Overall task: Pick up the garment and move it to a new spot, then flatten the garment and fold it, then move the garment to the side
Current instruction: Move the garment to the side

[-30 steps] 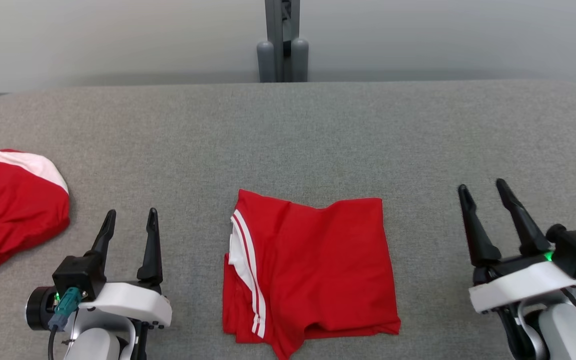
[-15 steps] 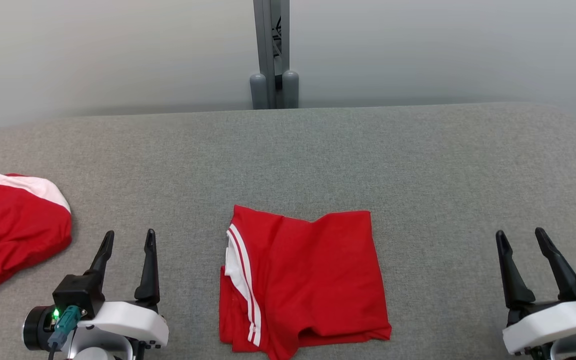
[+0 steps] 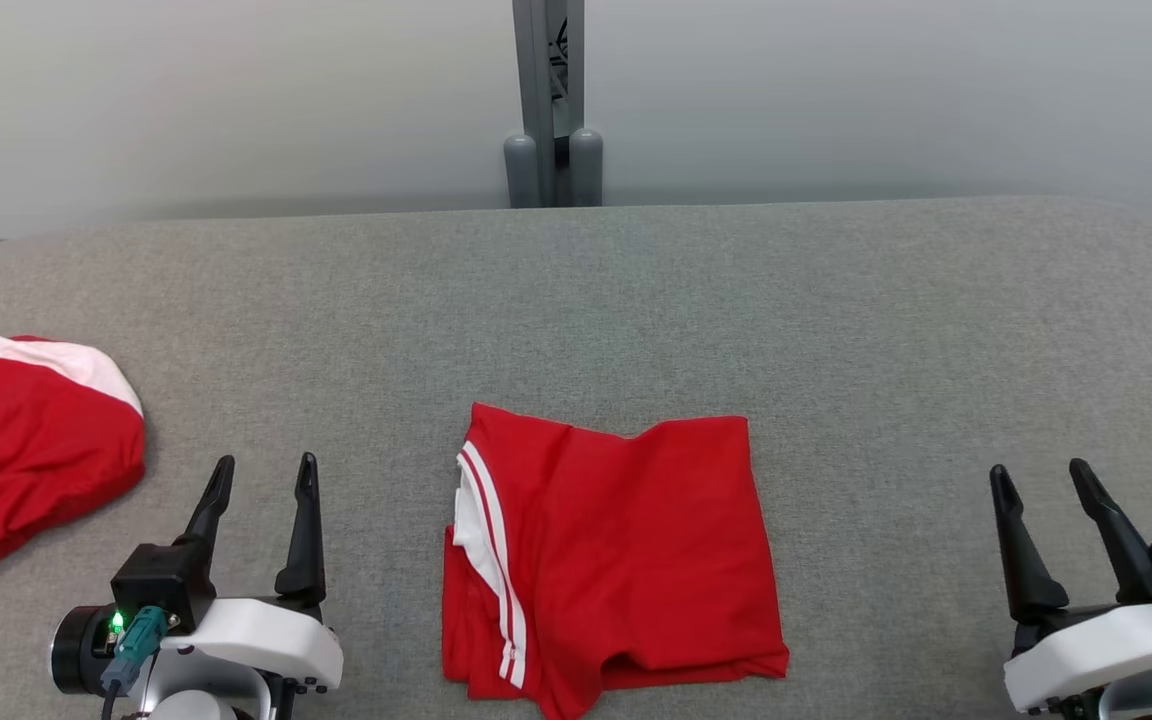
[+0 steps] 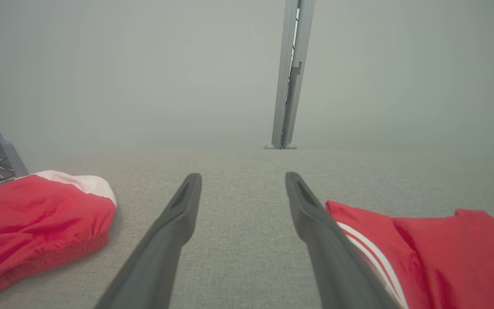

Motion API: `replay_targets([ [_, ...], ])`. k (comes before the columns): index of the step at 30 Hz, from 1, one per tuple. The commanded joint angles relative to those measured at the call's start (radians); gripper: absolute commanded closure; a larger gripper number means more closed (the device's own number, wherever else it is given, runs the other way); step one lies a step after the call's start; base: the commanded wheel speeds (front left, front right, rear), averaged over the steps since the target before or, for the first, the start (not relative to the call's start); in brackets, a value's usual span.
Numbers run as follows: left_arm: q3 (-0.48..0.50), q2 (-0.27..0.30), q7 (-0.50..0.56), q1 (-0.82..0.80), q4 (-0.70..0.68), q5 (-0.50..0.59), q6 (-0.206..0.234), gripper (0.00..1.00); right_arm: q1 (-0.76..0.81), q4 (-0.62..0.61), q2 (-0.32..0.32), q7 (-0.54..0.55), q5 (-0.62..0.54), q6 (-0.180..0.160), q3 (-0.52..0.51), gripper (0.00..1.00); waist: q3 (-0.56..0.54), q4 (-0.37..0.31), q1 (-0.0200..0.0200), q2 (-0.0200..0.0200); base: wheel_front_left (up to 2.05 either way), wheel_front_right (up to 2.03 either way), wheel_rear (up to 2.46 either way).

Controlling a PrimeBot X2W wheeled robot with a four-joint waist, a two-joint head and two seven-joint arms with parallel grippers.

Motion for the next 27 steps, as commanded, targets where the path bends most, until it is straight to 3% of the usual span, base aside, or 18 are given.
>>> replay_targets([
  [1,0.000,0.007,0.003,-0.011,-0.003,-0.002,0.003,0.00,-0.005,-0.001,-0.007,0.005,-0.003,0.000,0.005,0.00,0.004,0.006,0.0000,0.0000,0.00,0.00,0.00],
  [8,-0.011,0.001,-0.002,-0.029,0.002,-0.005,-0.002,0.00,-0.061,0.072,-0.029,0.079,0.010,0.000,0.131,0.00,0.028,0.040,0.0000,0.0000,0.00,0.00,0.00],
  [17,-0.032,-0.018,-0.010,-0.060,0.032,-0.008,-0.016,0.00,-0.172,0.277,-0.032,0.110,0.069,0.000,0.334,0.00,0.051,0.105,0.0000,0.0000,0.00,0.00,0.00],
  [25,-0.041,-0.027,-0.013,-0.083,0.046,-0.006,-0.017,0.00,-0.267,0.448,-0.022,0.123,0.157,0.000,0.419,0.00,0.068,0.132,0.0000,0.0000,0.00,0.00,0.00],
  [27,-0.043,-0.030,-0.015,-0.089,0.051,-0.006,-0.017,0.00,-0.288,0.473,-0.031,0.116,0.177,0.000,0.449,1.00,0.071,0.136,0.0000,0.0000,0.00,0.00,0.00],
])
